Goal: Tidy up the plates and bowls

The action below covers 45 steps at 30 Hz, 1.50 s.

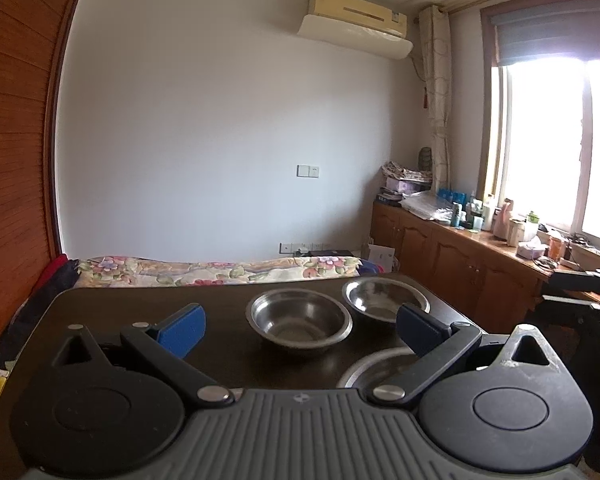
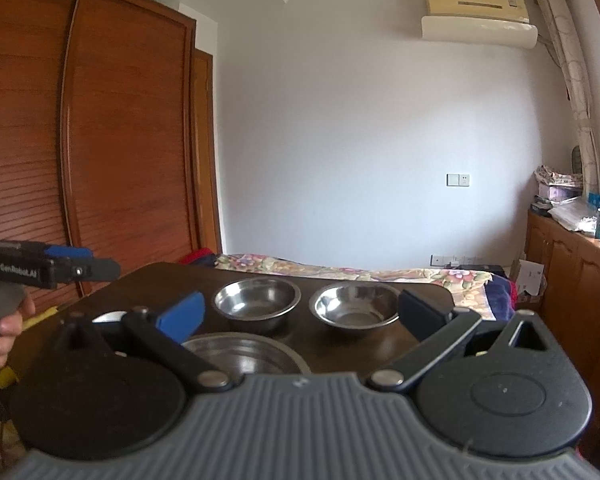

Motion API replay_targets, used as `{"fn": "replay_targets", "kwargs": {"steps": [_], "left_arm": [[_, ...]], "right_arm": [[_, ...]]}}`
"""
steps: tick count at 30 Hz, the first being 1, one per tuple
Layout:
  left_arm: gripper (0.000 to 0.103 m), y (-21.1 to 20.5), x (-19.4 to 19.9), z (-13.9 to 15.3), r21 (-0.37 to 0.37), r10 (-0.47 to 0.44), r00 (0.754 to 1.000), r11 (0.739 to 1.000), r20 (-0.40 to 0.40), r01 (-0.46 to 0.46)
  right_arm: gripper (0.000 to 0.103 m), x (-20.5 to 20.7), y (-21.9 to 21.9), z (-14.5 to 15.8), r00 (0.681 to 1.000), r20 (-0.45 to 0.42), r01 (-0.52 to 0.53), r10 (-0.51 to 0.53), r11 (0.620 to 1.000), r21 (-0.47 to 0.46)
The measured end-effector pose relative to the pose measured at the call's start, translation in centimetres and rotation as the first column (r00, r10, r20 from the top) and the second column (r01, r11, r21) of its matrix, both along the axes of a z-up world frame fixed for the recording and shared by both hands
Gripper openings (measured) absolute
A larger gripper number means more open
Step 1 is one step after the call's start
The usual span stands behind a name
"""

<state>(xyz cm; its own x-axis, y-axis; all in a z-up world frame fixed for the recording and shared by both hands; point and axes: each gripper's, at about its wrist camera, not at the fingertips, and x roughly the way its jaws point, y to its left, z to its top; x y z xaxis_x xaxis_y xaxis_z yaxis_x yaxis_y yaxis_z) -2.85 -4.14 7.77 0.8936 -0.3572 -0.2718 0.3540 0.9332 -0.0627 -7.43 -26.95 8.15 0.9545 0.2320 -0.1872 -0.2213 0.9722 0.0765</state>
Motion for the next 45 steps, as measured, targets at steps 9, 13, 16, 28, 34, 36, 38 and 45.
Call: {"fn": "replay_targets", "kwargs": {"steps": [9, 13, 16, 28, 34, 36, 38, 45], "left_arm": [[0.103, -0.2, 5.4, 0.3, 0.028, -0.001, 1.000, 1.000, -0.021, 0.002], [0.103, -0.2, 7.9, 0.0, 0.046, -0.002, 0.999, 0.999, -0.040, 0.004], [0.099, -0.1, 10.0, -0.5, 0.057, 0.001, 0.997, 0.998, -0.077, 0.004], [0.083, 0.4, 15.7, -1.8, 0.077, 0.007, 0.982, 0.997, -0.189, 0.008], [0.078, -0.3, 17.1, -2.7, 0.099, -0.008, 0.973, 0.995, -0.232, 0.031], [0.078, -0.3, 17.4, -3.0, 0.103, -0.016, 0.970, 0.994, -0.242, 0.042], [0.078, -0.4, 17.7, -3.3, 0.103, -0.034, 0.965, 0.993, -0.261, 0.063], [0.070, -0.7, 18.5, -4.4, 0.129, -0.046, 0.954, 0.988, -0.296, 0.088]], "right_arm": [[0.094, 3.5, 0.0, 0.1, 0.998, -0.041, -0.043, 0.041, 0.998, -0.047], [0.090, 5.7, 0.2, 0.3, 0.997, -0.054, -0.055, 0.051, 0.995, -0.082], [0.084, 8.0, 0.1, 0.7, 0.992, -0.082, -0.097, 0.091, 0.992, -0.076], [0.057, 17.4, 1.7, 0.2, 0.936, -0.277, -0.240, 0.217, 0.969, -0.052], [0.050, 19.8, 3.6, -0.7, 0.894, -0.369, -0.298, 0.256, 0.953, -0.061], [0.050, 20.1, 4.1, -0.7, 0.881, -0.390, -0.314, 0.267, 0.948, -0.060], [0.049, 20.7, 4.4, -0.7, 0.871, -0.407, -0.329, 0.274, 0.942, -0.070], [0.049, 21.5, 4.9, -1.2, 0.851, -0.457, -0.334, 0.260, 0.938, -0.088]]}}
